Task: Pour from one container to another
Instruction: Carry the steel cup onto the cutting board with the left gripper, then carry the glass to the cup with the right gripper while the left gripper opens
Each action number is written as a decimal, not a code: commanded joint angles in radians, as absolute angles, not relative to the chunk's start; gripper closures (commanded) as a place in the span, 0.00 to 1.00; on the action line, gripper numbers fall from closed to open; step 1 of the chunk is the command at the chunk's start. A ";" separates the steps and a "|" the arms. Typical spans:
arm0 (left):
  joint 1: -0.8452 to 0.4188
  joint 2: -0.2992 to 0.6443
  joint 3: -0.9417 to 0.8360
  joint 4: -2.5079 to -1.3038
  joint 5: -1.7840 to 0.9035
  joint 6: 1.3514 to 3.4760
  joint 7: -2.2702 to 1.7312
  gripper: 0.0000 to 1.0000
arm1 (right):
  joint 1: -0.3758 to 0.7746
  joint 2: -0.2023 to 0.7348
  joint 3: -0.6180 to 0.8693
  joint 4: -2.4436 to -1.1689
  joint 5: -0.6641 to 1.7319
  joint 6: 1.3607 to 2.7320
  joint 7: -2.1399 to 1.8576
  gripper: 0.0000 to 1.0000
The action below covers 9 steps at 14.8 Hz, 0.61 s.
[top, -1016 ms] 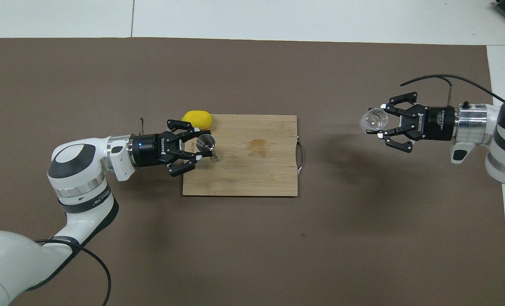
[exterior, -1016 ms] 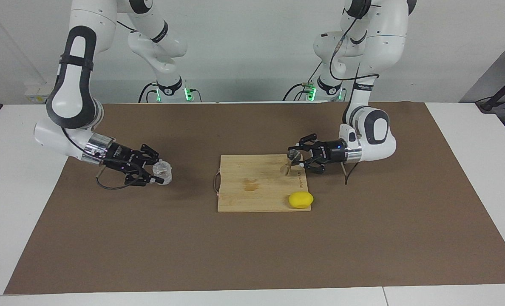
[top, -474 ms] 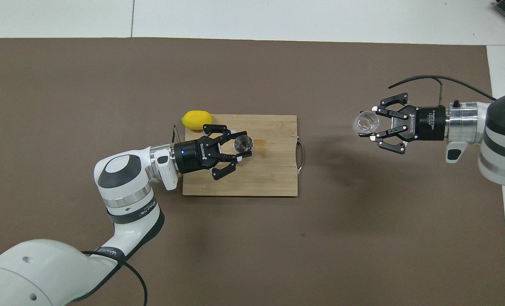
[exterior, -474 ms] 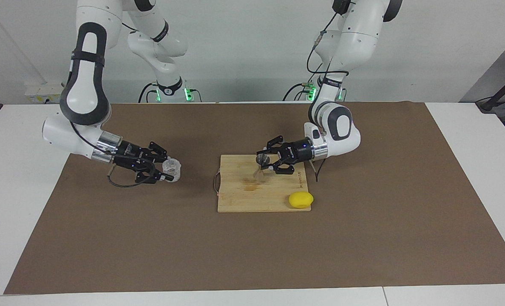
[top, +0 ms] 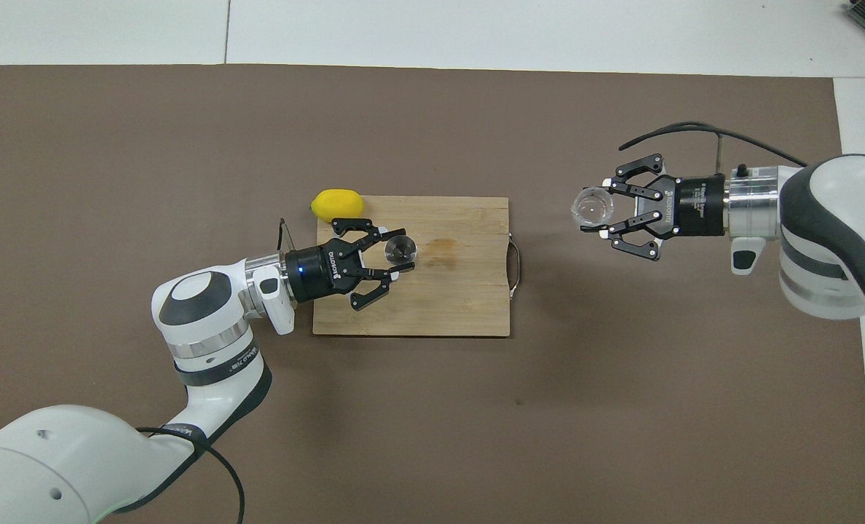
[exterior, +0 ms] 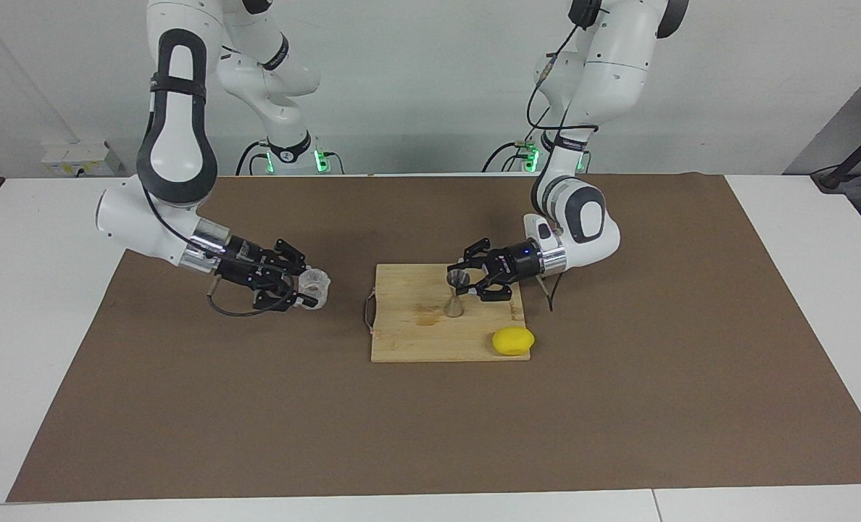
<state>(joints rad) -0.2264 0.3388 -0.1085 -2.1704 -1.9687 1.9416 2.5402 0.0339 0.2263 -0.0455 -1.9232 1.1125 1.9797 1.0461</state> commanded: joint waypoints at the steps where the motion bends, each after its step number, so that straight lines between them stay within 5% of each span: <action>1: -0.201 0.334 -0.110 -2.184 -1.994 1.916 2.624 0.55 | 0.066 0.198 -0.046 -1.942 1.089 2.009 1.078 1.00; 9: -0.198 0.334 -0.110 -2.192 -1.991 1.948 2.631 0.54 | 0.112 0.198 -0.046 -1.948 1.086 2.057 1.095 1.00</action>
